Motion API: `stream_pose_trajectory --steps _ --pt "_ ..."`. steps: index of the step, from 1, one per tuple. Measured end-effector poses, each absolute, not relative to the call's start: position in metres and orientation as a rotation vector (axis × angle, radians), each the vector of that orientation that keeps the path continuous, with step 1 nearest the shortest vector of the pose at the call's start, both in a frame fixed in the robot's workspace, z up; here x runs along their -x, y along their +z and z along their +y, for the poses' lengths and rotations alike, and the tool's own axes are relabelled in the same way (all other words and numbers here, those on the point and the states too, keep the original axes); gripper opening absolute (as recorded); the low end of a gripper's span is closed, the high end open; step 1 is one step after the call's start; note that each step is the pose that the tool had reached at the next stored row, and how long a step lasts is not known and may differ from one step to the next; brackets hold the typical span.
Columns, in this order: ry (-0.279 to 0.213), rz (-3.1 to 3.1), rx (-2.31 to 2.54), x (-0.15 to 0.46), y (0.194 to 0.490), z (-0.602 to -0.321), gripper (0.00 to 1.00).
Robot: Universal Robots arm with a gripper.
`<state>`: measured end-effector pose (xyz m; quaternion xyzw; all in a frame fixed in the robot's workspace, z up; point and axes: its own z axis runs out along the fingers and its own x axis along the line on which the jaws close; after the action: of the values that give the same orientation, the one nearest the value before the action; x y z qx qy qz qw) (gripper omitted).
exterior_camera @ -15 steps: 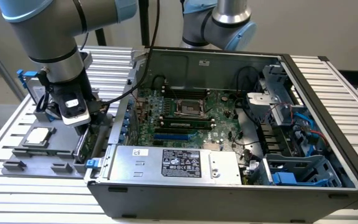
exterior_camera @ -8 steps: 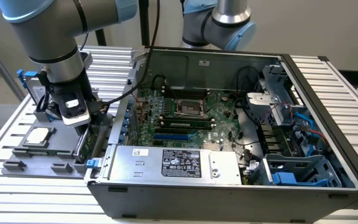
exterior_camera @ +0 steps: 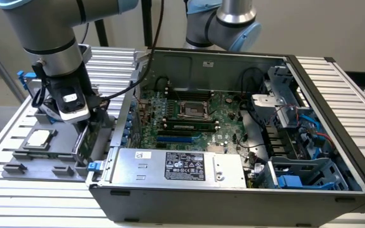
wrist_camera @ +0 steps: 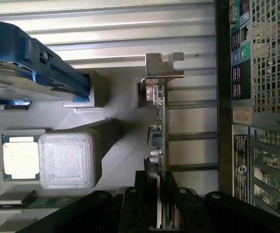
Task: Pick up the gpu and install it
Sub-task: 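Pick up the gpu and move the gpu toward the slot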
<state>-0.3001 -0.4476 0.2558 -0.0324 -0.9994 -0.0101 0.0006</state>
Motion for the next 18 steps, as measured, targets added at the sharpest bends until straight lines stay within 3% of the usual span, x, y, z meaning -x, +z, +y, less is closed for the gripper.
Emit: stream_pose_trajectory --steps 18 --pt "-0.032 -3.139 0.086 0.300 0.336 -0.447 0.27"
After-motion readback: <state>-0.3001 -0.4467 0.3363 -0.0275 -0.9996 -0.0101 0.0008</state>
